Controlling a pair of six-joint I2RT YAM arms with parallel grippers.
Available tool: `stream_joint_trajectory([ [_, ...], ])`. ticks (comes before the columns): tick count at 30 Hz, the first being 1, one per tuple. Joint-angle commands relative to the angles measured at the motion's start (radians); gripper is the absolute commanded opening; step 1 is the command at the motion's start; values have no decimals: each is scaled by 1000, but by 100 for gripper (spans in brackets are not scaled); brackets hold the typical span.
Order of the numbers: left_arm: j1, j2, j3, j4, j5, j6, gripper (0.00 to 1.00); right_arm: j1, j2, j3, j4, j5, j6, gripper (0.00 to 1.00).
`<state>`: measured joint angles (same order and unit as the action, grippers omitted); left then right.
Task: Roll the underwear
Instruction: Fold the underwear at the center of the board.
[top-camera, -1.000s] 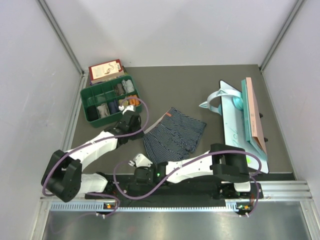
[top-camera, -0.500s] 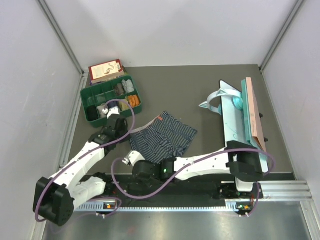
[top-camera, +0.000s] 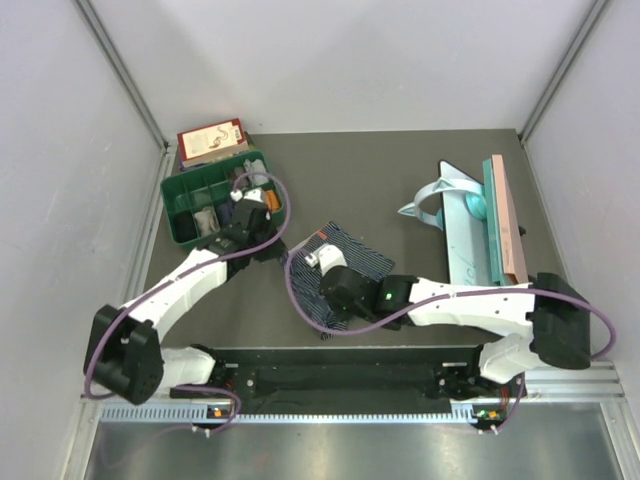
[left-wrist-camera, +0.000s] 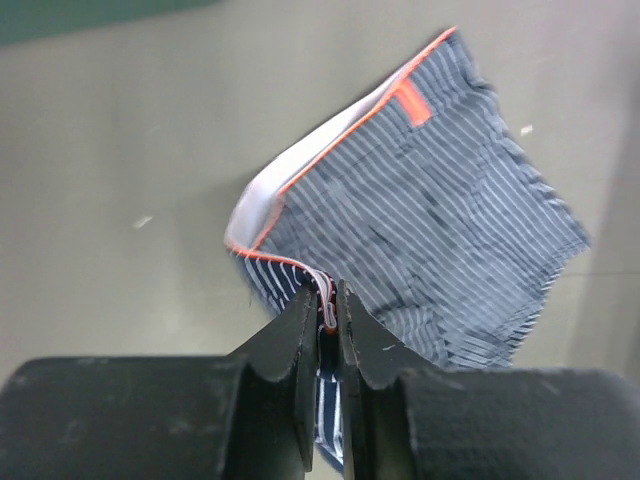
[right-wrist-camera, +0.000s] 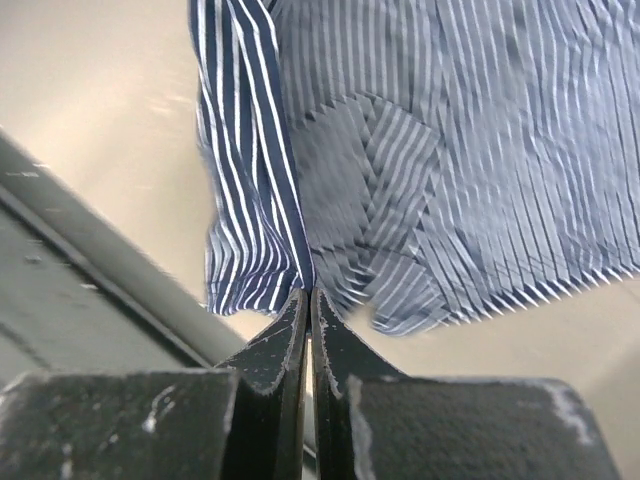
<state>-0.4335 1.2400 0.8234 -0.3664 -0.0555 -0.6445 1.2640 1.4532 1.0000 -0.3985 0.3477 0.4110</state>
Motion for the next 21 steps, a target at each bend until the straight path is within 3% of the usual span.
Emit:
stream_joint_trajectory([
  [1, -17, 102, 100, 107, 49, -20, 0, -80, -94, -49, -20, 25, -26, 0],
  [21, -68, 518, 467, 113, 95, -23, 0, -397, -162, -95, -13, -78, -152, 0],
])
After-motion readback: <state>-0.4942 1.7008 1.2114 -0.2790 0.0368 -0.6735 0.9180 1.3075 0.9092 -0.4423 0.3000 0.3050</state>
